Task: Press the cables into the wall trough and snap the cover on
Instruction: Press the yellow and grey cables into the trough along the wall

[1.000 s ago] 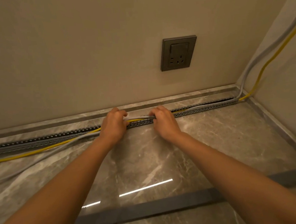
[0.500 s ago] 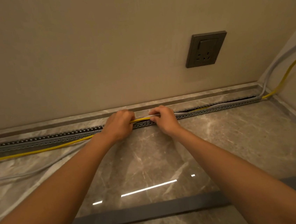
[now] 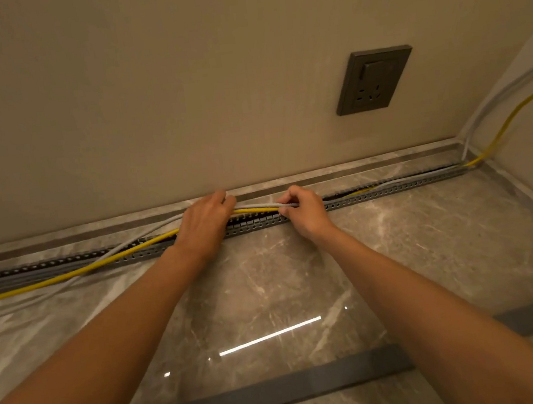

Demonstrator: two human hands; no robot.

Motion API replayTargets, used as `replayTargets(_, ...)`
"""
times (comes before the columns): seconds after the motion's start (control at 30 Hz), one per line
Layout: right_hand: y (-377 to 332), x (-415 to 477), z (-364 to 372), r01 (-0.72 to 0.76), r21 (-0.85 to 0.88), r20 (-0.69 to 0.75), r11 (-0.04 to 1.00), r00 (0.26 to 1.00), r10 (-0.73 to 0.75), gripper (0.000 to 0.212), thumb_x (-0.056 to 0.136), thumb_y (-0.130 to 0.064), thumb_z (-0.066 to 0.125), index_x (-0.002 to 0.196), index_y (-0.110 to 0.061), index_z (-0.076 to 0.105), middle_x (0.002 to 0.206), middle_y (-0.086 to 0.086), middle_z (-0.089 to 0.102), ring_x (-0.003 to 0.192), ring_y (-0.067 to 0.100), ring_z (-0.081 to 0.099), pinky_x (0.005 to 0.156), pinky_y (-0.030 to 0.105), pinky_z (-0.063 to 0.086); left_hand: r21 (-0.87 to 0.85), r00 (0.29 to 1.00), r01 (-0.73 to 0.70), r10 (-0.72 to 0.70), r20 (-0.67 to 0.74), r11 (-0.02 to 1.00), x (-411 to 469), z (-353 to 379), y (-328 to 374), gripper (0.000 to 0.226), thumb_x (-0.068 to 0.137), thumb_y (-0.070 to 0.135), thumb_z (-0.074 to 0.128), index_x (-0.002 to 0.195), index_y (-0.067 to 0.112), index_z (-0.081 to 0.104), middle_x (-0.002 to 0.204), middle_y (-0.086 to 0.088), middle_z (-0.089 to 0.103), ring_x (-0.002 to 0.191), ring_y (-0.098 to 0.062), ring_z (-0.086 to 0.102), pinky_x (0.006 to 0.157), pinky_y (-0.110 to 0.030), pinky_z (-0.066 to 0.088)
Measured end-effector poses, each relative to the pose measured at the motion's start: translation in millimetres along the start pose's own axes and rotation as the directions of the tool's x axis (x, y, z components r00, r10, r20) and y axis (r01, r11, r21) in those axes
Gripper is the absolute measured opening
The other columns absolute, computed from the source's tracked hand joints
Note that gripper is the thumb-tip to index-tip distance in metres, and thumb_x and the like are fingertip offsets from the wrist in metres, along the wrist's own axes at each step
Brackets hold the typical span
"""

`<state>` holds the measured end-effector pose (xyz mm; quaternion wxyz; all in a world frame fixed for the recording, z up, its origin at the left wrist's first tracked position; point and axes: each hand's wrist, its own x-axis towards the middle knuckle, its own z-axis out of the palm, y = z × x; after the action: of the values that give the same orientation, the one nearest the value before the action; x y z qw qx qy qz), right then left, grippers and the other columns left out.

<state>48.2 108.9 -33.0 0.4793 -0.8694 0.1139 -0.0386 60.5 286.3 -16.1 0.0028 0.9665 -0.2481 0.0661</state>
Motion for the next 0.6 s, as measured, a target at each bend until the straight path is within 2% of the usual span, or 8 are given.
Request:
replayTargets(0.07,0.3,1.6,0.4,-0.006,0.015,-0.002,1.0,1.0,0.006,0.01,0.082,0.004,0.059,0.089,0.008,0.063,0.101,0.024,0.066,0.083,0.016,0.051,0.061,0.013,0.032,-0.1,0.999,0.029,-0.033,-0.036,0.995,-1.5,1.1,-1.5,0.017,0.088,0.008,0.048,0.103,0.005,0.054,0.106,-0.017,0.056,0.094,-0.036,0.056,0.067,-0.041,0.045)
replayTargets(0.2,2.6,4.4,1.8,-0.016,-0.023,0.018,1.0,1.0,0.016,0.01,0.084,-0.001,0.057,0.092,0.002,0.063,0.102,0.018,0.067,0.084,0.014,0.052,0.069,0.013,0.034,-0.142,0.997,0.051,-0.057,-0.042,0.989,-0.6,1.3,4.7,0.032,0.094,0.031,0.046,0.101,0.008,0.068,0.099,-0.015,0.062,0.094,-0.032,0.058,0.069,-0.037,0.046)
replayTargets(0.3,4.3,3.8,0.7,0.002,-0.003,0.048,1.0,0.999,-0.002,0.01,0.085,-0.002,0.056,0.093,0.002,0.062,0.098,0.016,0.065,0.085,0.015,0.052,0.073,0.019,0.037,-0.178,0.995,0.101,-0.102,0.001,0.979,3.1,2.3,6.0,0.031,0.092,0.029,0.051,0.1,0.006,0.07,0.099,-0.015,0.063,0.096,-0.031,0.056,0.071,-0.036,0.043)
replayTargets(0.4,4.8,2.3,-2.9,0.008,0.051,0.093,0.999,0.996,-0.013,0.01,0.086,-0.001,0.055,0.092,0.001,0.062,0.09,0.008,0.059,0.086,0.016,0.052,0.077,0.024,0.039,-0.302,0.982,0.165,-0.185,-0.038,0.939,4.9,3.1,9.9,0.019,0.085,0.018,0.063,0.097,0.003,0.066,0.103,-0.016,0.06,0.093,-0.031,0.056,0.069,-0.034,0.041)
replayTargets(0.47,4.5,2.2,-5.6,-0.006,0.079,0.126,0.997,0.992,-0.004,0.008,0.085,-0.001,0.056,0.09,-0.003,0.062,0.09,0.006,0.058,0.086,0.016,0.052,0.077,0.025,0.039,-0.38,0.968,0.208,-0.245,-0.052,0.901,10.0,0.7,14.0,0.029,0.079,0.011,0.069,0.106,0.005,0.059,0.112,-0.014,0.056,0.098,-0.029,0.055,0.077,-0.037,0.045)
replayTargets(0.53,5.4,2.5,-7.5,-0.016,0.089,0.143,0.996,0.99,0.003,0.007,0.085,-0.001,0.057,0.088,-0.005,0.063,0.09,0.01,0.059,0.086,0.017,0.052,0.078,0.026,0.039,-0.365,0.971,0.226,-0.237,0.015,0.903,16.2,-1.2,12.5,0.042,0.077,0.011,0.071,0.116,0.007,0.056,0.117,-0.013,0.059,0.106,-0.029,0.054,0.088,-0.039,0.046)
replayTargets(0.6,5.3,3.2,-8.2,-0.004,0.087,0.136,0.996,0.991,-0.008,0.006,0.084,0.0,0.058,0.087,0.0,0.063,0.094,0.019,0.064,0.086,0.017,0.053,0.079,0.026,0.04,-0.307,0.979,0.203,-0.197,0.049,0.93,18.1,-2.8,10.8,0.031,0.08,0.013,0.069,0.11,0.007,0.061,0.111,-0.014,0.064,0.102,-0.03,0.057,0.084,-0.04,0.048)
